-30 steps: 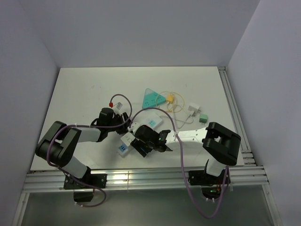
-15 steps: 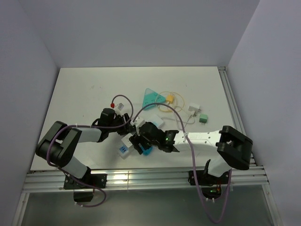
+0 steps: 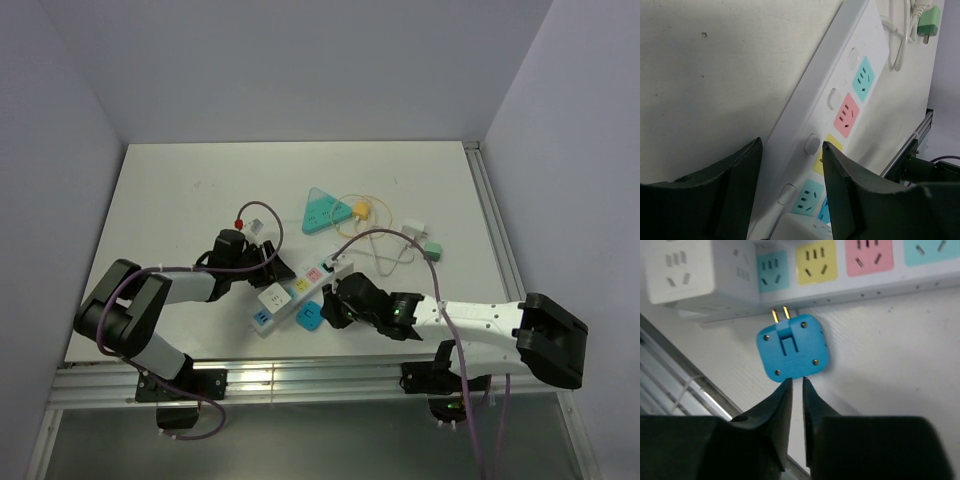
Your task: Insert the plug
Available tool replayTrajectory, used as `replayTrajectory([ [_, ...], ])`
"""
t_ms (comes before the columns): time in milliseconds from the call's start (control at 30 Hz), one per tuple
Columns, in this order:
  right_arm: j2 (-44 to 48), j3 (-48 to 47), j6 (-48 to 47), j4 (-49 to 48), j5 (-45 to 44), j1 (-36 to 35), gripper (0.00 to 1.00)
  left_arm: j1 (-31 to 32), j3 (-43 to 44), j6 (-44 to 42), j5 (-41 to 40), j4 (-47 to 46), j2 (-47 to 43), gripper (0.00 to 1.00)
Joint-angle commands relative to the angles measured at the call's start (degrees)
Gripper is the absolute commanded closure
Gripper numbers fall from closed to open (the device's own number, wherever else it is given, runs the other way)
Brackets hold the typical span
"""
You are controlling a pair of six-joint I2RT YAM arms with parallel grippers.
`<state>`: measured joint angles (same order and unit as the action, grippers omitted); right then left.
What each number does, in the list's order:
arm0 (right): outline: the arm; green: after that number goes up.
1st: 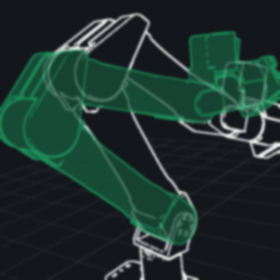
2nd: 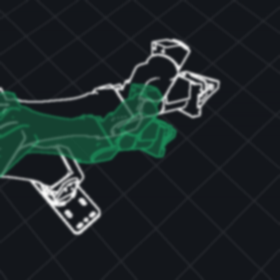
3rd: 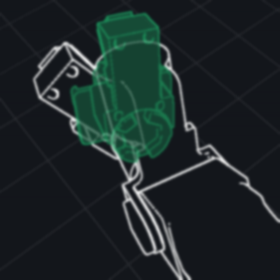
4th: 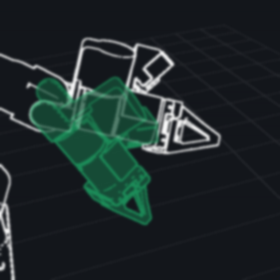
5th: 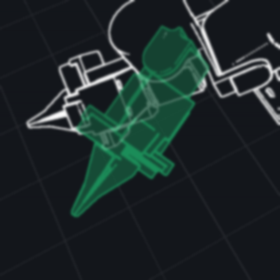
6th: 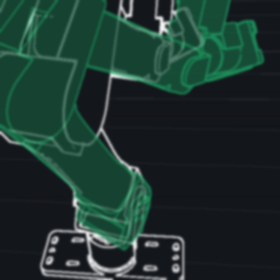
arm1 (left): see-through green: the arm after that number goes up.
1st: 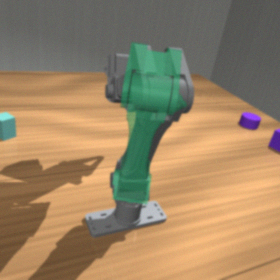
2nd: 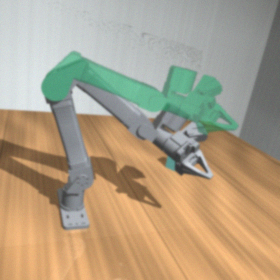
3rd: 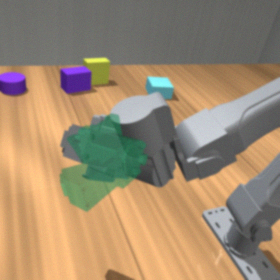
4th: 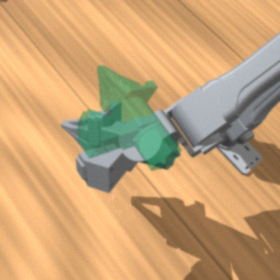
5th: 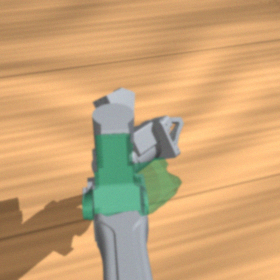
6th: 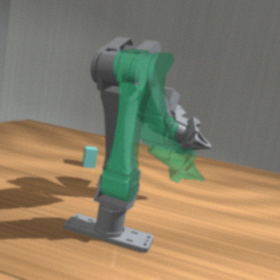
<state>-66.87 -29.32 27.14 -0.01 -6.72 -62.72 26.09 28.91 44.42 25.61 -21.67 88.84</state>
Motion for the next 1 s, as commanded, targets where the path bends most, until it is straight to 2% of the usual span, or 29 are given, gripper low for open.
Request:
replayTrajectory([
  [0, -2.5, 0.9, 6.5, -0.4, -3.4, -0.2, 0.82, 0.3, 0.7, -0.3, -1.0, 0.1, -1.5, 0.43],
  [67, -4.1, 0.8, 7.3, -0.8, -5.2, -1.4, 0.93, 0.3, 0.5, -0.2, -1.1, 0.0, -1.6, 0.43],
  [167, -6.6, 1.2, 8.7, -2.4, -6.0, -2.6, 0.99, 0.3, 0.0, -0.2, -2.0, 0.2, -2.3, 0.44],
  [367, -10.3, 2.2, 9.3, -5.6, -6.5, -3.5, 1.00, 0.3, -1.6, 0.1, -3.7, -1.0, -2.8, 0.44],
  [700, -13.3, 3.3, 10.7, -10.8, -7.7, -6.4, 1.00, 0.1, -5.0, 2.9, -0.8, -9.9, -0.3, 0.47],
  [967, -15.2, 2.2, 11.5, -11.7, -10.1, -8.3, 1.00, 0.2, -6.5, 3.0, -1.0, -12.0, 0.4, 0.49],
])
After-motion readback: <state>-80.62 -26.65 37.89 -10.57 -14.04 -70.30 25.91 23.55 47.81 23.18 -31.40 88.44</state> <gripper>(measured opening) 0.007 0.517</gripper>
